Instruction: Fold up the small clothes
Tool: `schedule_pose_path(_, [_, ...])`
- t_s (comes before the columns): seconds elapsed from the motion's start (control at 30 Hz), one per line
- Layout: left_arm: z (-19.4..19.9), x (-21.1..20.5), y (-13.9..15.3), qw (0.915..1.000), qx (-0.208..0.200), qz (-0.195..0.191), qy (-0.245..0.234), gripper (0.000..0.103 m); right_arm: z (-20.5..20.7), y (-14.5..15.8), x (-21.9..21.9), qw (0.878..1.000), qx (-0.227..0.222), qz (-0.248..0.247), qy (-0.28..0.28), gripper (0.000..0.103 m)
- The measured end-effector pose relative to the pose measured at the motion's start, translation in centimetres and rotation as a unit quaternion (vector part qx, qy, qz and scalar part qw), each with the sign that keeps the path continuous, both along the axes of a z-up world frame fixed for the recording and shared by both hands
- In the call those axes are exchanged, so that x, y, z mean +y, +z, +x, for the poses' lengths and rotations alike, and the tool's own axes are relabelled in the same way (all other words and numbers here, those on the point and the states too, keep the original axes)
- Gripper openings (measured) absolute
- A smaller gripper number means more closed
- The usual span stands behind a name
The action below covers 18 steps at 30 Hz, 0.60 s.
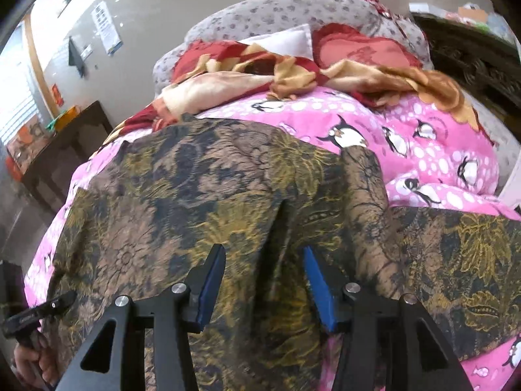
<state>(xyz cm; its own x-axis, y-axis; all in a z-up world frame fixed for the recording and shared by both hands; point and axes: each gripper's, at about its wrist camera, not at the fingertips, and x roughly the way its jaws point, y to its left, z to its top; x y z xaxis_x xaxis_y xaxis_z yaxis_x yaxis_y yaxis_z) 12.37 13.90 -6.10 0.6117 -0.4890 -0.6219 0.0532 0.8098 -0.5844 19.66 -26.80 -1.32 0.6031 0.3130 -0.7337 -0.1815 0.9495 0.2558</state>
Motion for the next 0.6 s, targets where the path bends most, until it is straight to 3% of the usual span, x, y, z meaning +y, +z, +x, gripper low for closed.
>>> schedule_pose_path(0.07, [0.0,0.0,0.0,1.0000,0.000,-0.001,0.000,0.021,0.4,-0.6,0.0,0.998,0.015,0.050,0.040,0.048])
schedule_pose_path(0.13, [0.0,0.0,0.0,1.0000,0.000,-0.001,0.000,0.021,0.3,-0.6,0.2,0.995,0.013,0.073,0.062,0.038])
schedule_pose_path(0.2, [0.0,0.0,0.0,1.0000,0.000,0.000,0.000,0.021,0.3,-0.7,0.2,0.993,0.026,0.093,0.066,0.010])
schedule_pose_path(0.27, [0.0,0.0,0.0,1.0000,0.000,-0.001,0.000,0.021,0.1,-0.3,-0.3,0.996,0.017,0.079,0.042,0.004])
schedule_pose_path(0.6, [0.0,-0.1,0.1,1.0000,0.000,-0.002,0.000,0.021,-0.8,-0.4,-2.9,0.998,0.027,-0.043,-0.048,0.003])
